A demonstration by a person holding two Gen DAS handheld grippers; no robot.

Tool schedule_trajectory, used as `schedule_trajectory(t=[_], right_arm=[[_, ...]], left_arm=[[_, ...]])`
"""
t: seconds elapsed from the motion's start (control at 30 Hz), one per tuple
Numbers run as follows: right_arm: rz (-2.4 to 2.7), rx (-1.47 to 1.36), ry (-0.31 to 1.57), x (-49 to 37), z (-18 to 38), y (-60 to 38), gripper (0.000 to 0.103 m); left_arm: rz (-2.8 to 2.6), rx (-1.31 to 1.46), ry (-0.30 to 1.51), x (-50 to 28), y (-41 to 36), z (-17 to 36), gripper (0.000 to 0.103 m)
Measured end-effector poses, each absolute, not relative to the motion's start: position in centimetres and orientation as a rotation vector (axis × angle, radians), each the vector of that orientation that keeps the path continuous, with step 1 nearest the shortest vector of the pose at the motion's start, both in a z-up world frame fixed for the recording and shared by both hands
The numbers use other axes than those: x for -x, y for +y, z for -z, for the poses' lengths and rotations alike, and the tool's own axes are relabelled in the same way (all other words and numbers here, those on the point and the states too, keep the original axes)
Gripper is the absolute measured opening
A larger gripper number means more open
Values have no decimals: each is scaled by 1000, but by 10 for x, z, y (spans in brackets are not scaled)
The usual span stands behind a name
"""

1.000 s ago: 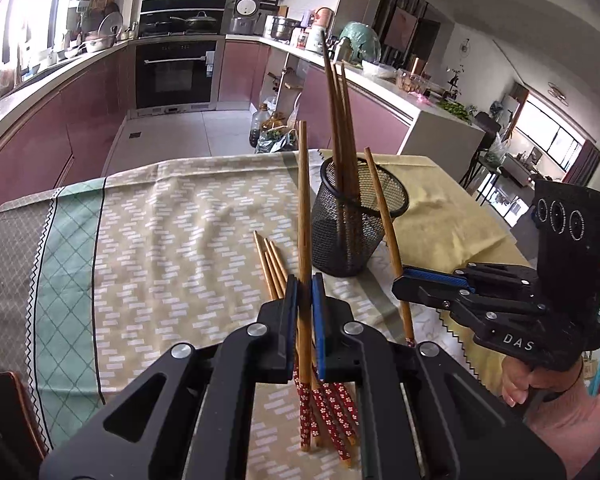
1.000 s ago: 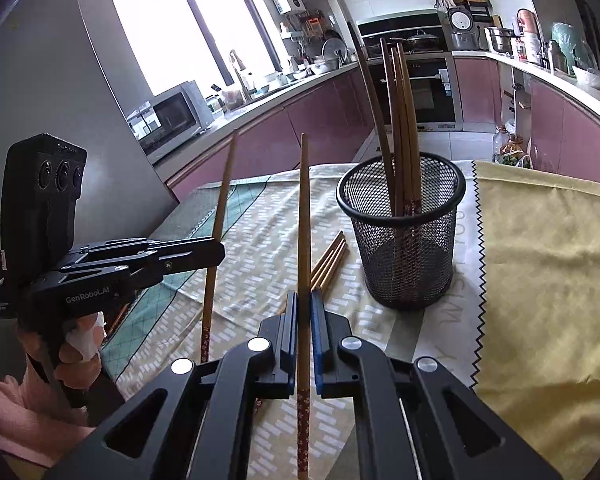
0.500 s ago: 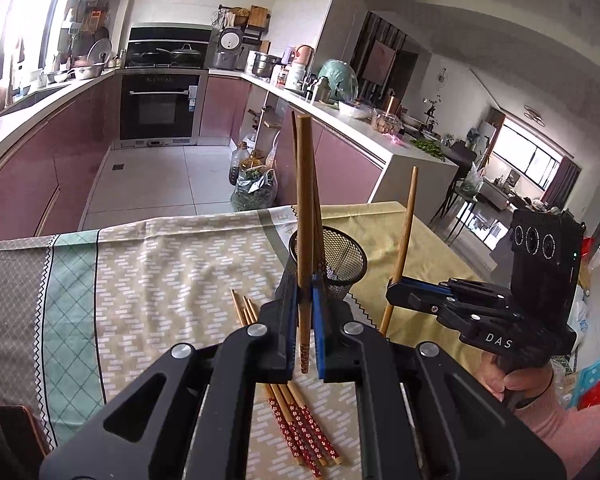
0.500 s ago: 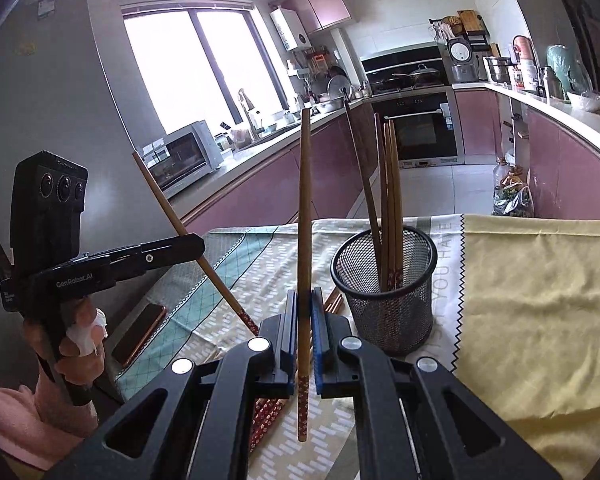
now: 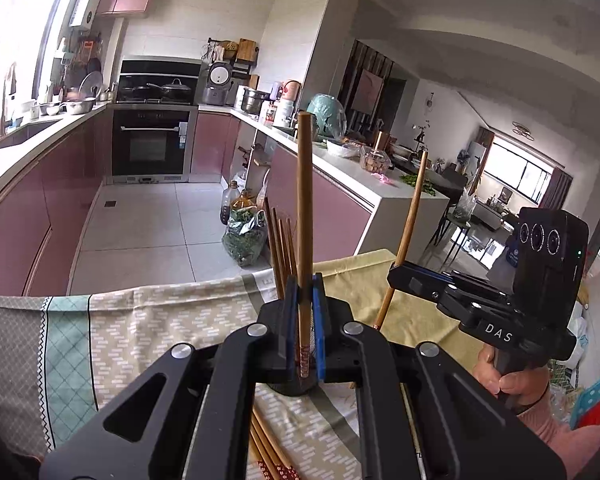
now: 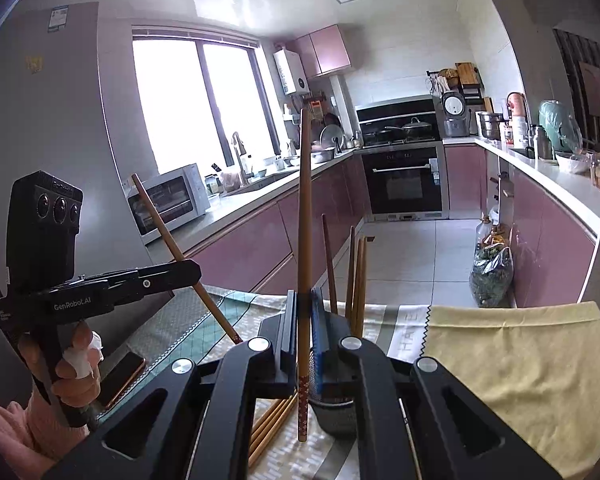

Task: Organize utensils
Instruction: 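Lift the left tool's chopstick upright over the holder while the right tool lifts its own, then lower the left tool's chopstick into the holder and open while the right tool releases its own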

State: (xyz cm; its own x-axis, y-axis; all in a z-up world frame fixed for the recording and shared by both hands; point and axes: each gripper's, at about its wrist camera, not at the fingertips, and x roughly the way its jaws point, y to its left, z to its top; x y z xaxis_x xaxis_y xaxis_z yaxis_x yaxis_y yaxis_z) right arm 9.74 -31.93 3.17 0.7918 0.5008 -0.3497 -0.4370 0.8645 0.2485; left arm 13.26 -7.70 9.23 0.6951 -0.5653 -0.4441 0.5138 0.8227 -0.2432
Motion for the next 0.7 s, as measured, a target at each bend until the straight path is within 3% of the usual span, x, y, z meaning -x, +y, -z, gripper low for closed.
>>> schedule_trajectory(t=[0.23, 0.7], right_arm=[[-472, -152, 392, -120, -42, -323, 6], [-429, -87, 556, -151, 2, -312, 6]], left_arm=[[591, 60, 533, -145, -99, -99, 8], [608, -80, 724, -177, -132, -43, 8]])
